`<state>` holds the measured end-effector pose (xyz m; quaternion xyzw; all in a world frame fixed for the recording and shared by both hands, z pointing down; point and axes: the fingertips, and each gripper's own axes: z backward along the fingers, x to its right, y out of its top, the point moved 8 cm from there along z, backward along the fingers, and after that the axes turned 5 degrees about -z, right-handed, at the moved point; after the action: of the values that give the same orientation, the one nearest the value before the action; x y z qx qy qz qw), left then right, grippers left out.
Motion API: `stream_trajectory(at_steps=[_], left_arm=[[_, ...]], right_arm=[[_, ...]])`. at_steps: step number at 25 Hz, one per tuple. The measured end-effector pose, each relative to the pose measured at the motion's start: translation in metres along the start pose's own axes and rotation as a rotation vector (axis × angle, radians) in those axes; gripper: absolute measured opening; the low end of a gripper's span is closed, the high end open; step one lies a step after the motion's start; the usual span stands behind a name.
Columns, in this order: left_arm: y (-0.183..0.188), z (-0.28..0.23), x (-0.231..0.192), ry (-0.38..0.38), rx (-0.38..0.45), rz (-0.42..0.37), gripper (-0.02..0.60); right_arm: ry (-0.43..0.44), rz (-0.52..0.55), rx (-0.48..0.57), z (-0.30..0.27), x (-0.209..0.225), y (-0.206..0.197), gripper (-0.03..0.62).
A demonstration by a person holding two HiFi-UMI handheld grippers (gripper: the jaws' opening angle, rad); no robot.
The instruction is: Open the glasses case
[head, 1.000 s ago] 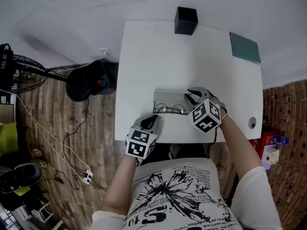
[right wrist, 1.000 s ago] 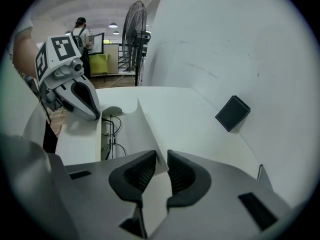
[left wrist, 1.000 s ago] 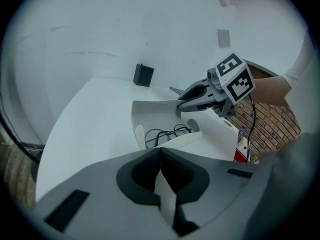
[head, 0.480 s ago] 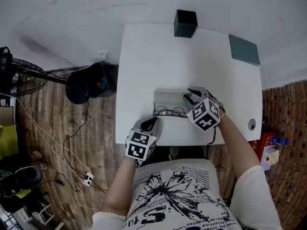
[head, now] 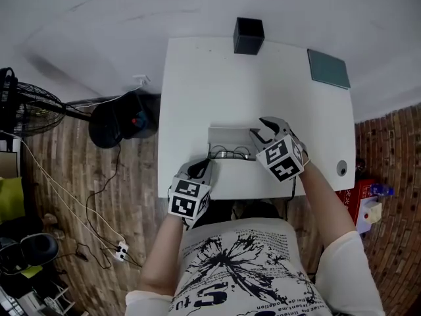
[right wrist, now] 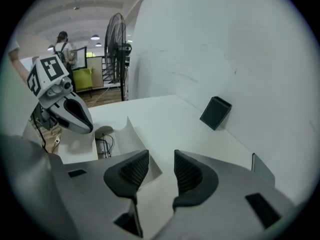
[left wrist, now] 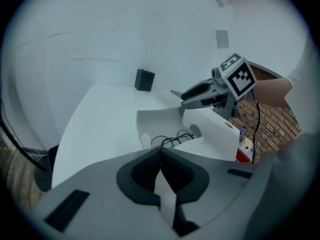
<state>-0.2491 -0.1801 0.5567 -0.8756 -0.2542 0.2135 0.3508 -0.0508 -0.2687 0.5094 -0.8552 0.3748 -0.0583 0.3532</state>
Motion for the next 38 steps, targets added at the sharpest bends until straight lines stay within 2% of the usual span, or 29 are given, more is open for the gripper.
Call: stream_trajectory(at_steps=[2, 6, 10, 15, 18, 20, 22, 24, 29, 32, 38], left_arm=[[0.009, 0.009, -0.003, 0.017, 0.033, 0.0, 0.014], [0.034, 0.032, -0.004, 0.047, 0.11, -0.027, 0.014], [0.066, 0.064, 0.004, 0.058, 0.226, -0.076, 0.014], [0.104, 0.109, 0.022, 0.056, 0.377, -0.15, 0.014], [0.123, 0.138, 0.038, 0.059, 0.448, -0.213, 0.014], [0.135, 0.158, 0.05, 0.063, 0.527, -0.26, 0.014], [0.147, 0.176, 0.061, 0.064, 0.623, -0.276, 0.014], [0.153, 0.191, 0.069, 0.061, 0.671, -0.283, 0.014], [0.157, 0.216, 0.085, 0.05, 0.704, -0.344, 0.014], [0.156, 0.221, 0.09, 0.058, 0.727, -0.333, 0.014], [0.143, 0.222, 0.087, 0.073, 0.677, -0.351, 0.014]], right_arm=[[-0.022, -0.053, 0.05, 0.016, 0.0, 0.004, 0.142], [-0.049, -0.145, 0.193, 0.056, -0.006, 0.016, 0.017], [-0.056, -0.161, 0.357, 0.096, -0.018, 0.025, 0.015], [-0.127, -0.21, 0.503, 0.142, -0.026, 0.031, 0.015], [-0.15, -0.247, 0.576, 0.167, -0.03, 0.03, 0.015], [-0.146, -0.269, 0.628, 0.182, -0.032, 0.028, 0.015], [-0.147, -0.286, 0.673, 0.195, -0.034, 0.027, 0.015], [-0.15, -0.294, 0.709, 0.208, -0.037, 0.027, 0.015], [-0.173, -0.275, 0.765, 0.236, -0.043, 0.025, 0.014], [-0.188, -0.238, 0.786, 0.249, -0.043, 0.028, 0.014], [-0.177, -0.21, 0.779, 0.25, -0.05, 0.027, 0.012]])
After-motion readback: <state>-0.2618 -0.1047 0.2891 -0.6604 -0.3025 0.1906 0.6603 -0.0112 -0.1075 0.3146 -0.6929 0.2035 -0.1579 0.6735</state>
